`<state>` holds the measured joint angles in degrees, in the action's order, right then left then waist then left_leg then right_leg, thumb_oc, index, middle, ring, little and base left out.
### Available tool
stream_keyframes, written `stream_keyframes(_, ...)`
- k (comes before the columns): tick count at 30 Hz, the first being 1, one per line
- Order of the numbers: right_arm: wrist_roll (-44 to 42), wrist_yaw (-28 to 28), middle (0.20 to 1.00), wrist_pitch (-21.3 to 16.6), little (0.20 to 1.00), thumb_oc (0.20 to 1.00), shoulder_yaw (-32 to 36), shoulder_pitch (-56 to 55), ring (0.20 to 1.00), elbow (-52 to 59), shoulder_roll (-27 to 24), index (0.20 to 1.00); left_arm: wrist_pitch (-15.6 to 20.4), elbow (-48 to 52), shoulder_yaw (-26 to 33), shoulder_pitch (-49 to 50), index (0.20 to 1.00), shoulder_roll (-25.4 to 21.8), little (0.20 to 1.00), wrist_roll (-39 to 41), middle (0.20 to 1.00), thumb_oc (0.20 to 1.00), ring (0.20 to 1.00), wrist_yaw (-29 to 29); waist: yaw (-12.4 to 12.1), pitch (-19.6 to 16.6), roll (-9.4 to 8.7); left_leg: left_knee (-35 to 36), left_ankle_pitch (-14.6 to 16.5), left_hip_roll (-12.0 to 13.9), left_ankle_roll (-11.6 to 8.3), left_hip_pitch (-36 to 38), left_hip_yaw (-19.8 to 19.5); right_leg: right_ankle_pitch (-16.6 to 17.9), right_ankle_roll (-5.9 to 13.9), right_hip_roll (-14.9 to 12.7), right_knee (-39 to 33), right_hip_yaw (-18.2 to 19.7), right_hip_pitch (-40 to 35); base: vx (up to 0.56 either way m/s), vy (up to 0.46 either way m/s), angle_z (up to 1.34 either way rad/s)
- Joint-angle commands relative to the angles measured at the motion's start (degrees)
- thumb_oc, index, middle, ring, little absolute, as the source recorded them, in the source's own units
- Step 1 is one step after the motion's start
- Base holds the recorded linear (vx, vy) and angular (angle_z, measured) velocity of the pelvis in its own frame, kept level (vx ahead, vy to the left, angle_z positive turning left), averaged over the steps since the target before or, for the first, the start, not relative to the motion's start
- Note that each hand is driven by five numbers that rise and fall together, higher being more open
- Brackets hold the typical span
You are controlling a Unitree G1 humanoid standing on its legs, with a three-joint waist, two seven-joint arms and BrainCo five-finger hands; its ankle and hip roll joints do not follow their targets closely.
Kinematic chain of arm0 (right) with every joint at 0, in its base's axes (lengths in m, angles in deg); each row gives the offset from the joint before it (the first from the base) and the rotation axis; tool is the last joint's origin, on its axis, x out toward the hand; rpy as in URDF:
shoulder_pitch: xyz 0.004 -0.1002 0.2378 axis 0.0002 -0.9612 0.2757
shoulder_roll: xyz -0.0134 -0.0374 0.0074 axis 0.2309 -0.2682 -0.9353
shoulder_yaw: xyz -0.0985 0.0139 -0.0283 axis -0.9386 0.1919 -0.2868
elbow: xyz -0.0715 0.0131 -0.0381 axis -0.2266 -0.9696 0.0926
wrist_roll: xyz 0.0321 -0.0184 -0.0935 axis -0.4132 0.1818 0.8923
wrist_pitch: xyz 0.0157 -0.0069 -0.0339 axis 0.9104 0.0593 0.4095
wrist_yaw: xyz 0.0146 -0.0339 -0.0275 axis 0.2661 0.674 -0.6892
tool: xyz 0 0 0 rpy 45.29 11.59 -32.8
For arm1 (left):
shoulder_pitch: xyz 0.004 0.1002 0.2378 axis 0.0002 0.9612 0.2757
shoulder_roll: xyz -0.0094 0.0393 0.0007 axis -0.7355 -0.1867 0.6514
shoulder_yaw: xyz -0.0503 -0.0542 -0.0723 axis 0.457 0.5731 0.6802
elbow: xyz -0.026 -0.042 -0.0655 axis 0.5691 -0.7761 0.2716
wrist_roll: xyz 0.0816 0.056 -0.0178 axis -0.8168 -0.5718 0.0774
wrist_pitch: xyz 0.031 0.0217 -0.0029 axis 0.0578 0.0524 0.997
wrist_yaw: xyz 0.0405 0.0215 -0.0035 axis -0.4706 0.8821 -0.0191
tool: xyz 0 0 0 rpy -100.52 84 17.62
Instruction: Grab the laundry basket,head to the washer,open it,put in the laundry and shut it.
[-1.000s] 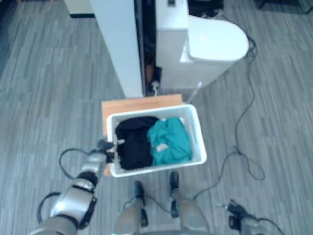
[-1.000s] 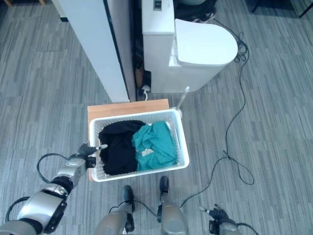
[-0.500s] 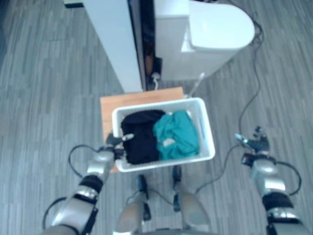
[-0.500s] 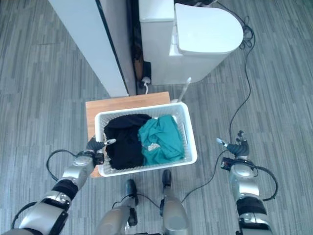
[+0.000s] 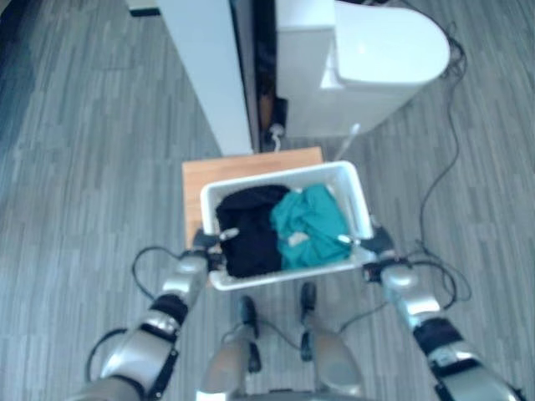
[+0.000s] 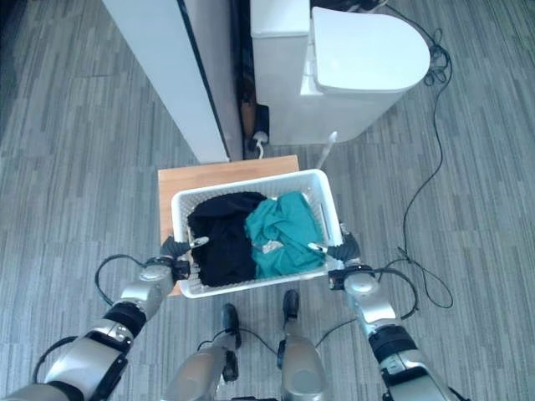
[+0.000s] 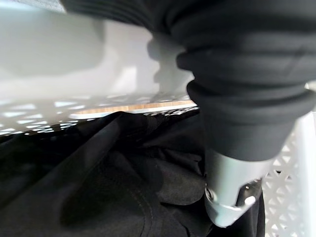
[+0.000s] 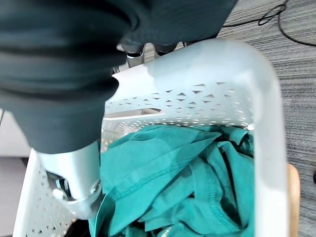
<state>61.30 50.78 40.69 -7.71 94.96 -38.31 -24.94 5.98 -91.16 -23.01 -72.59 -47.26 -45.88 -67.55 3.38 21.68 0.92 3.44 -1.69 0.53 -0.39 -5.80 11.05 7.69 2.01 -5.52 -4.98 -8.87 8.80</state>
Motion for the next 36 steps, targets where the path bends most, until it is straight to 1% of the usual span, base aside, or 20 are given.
stream_keyframes(1,1.48,-2.45,1.0,-0.63,1.0,1.0,-2.6,2.84,1.0,0.91,-0.06,1.0,0.81,-1.37,-3.68,-6.57,1.0,3.09,1.0,0.38,1.0,1.0,1.0,0.3,-0.52,-1.24,0.23,-4.64,-0.14,2.68,-1.21,-4.63,-1.54,-6.6,2.79,-1.85,6.67,-1.7,1.09,-0.01,0.0,0.03)
stream_keyframes(9,1.59,-3.71,1.0,0.83,1.0,1.0,-4.45,4.64,1.0,-3.32,-0.31,1.0,0.29,-0.97,-4.6,-7.1,1.0,2.44,1.0,-1.07,1.0,1.0,1.0,0.01,-1.05,-0.83,0.4,-4.84,-0.4,2.63,-1.32,-5.44,-1.93,-6.43,2.72,-2.06,6.77,-2.27,1.36,-0.02,-0.003,0.03)
stream_keyframes(14,0.39,-3.78,1.0,0.64,1.0,1.0,-5.28,6.44,1.0,-3.14,-0.21,1.0,0.18,-1.23,-4.7,-8.1,1.0,1.79,1.0,-2.03,1.0,1.0,1.0,-0.08,-1.14,-0.75,0.4,-4.72,-0.61,2.63,-1.34,-5.68,-1.84,-6.28,2.82,-2.06,6.82,-2.18,1.68,0.0,0.0,0.0)
stream_keyframes(23,0.46,-4.19,1.0,0.68,1.0,1.0,-5.86,8.7,1.0,-1.95,-1.66,1.0,0.27,0.26,-5.32,-8.85,1.0,1.03,1.0,-2.75,1.0,1.0,1.0,-0.34,-1.54,-0.76,0.33,-4.93,-0.43,2.61,-1.36,-5.57,-2.05,-6.45,2.85,-2.19,7.08,-2.31,1.37,0.0,-0.001,0.01)
stream_keyframes(28,1.04,-2.07,1.0,0.48,1.0,1.0,-6.02,15.68,1.0,-4.54,-2.85,1.0,0.05,-1.11,-5.99,-11.25,1.0,0.39,1.0,-3.34,1.0,1.0,1.0,-0.1,-2.08,-0.3,0.57,-5.15,-0.64,2.56,-1.42,-6.28,-2.29,-6.33,2.87,-2.28,7.09,-2.78,1.73,0.0,-0.003,0.02)
stream_keyframes(36,0.2,-1.78,1.0,0.56,1.0,1.0,-7.84,19.73,1.0,-7.99,-1.73,1.0,0.08,-2.82,-6.82,-12.83,1.0,0.8,1.0,-3.6,1.0,1.0,1.0,0.19,-2.46,0.23,0.56,-5.33,-0.8,2.57,-1.43,-6.93,-2.48,-6.25,2.85,-2.28,7.11,-3.05,1.98,0.0,-0.003,0.02)
